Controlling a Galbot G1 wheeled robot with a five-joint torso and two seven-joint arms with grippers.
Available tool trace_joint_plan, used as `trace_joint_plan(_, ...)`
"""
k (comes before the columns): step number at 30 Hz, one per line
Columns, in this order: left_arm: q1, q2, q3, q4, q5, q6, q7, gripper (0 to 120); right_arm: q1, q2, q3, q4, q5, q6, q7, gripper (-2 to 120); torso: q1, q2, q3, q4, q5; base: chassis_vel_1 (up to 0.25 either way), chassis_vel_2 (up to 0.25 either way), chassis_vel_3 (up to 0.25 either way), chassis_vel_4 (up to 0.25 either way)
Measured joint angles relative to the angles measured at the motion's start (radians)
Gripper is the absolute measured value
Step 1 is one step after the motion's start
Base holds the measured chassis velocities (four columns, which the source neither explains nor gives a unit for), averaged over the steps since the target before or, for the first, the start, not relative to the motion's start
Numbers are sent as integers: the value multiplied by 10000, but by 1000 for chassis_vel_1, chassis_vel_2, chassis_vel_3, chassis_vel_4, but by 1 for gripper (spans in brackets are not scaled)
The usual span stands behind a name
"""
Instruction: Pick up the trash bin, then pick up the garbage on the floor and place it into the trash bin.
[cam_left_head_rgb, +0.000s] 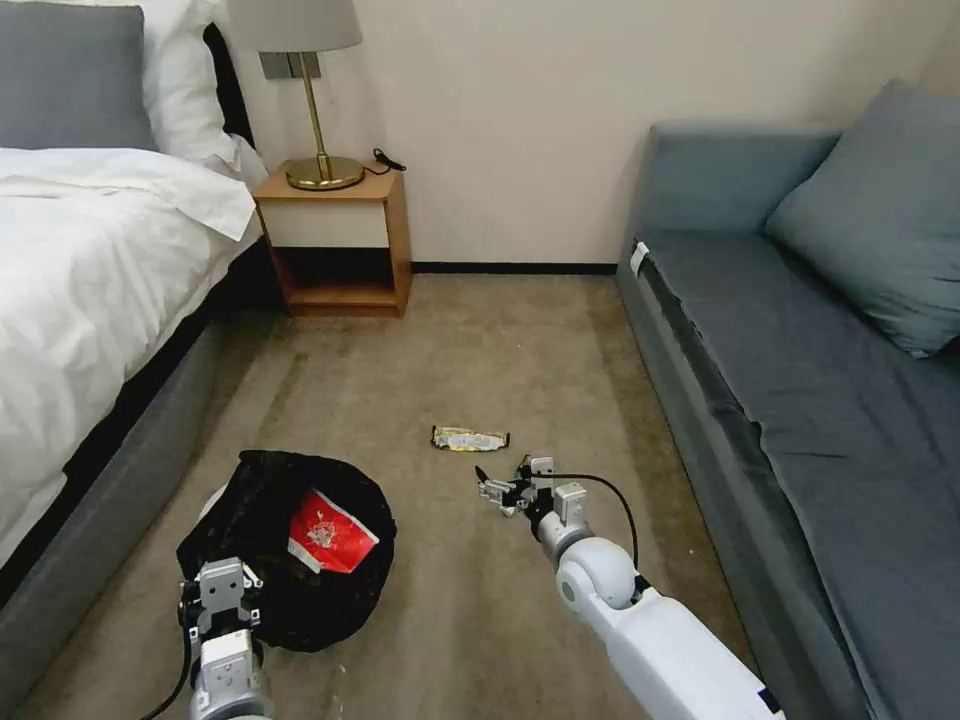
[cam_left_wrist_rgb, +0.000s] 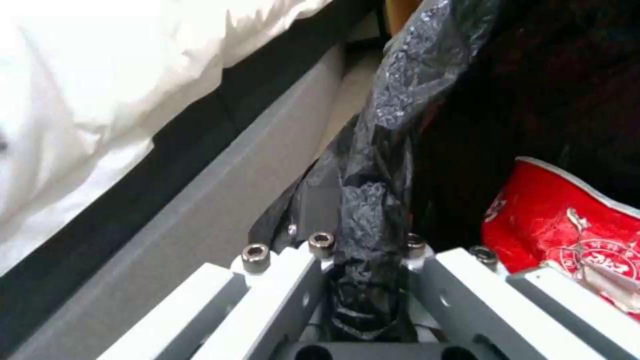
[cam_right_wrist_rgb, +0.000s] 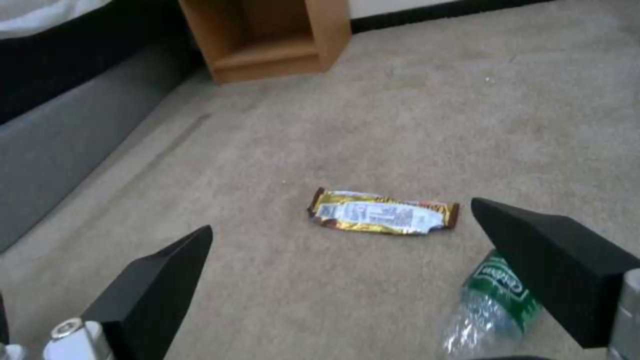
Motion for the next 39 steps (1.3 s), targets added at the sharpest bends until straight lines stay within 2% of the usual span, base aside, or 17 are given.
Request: trace_joint_plan(39, -453, 104, -18, 306, -124, 92, 8, 0, 228, -89, -412, -274, -269, 37, -359, 100, 1, 0, 0, 1, 0, -96, 98, 97, -99)
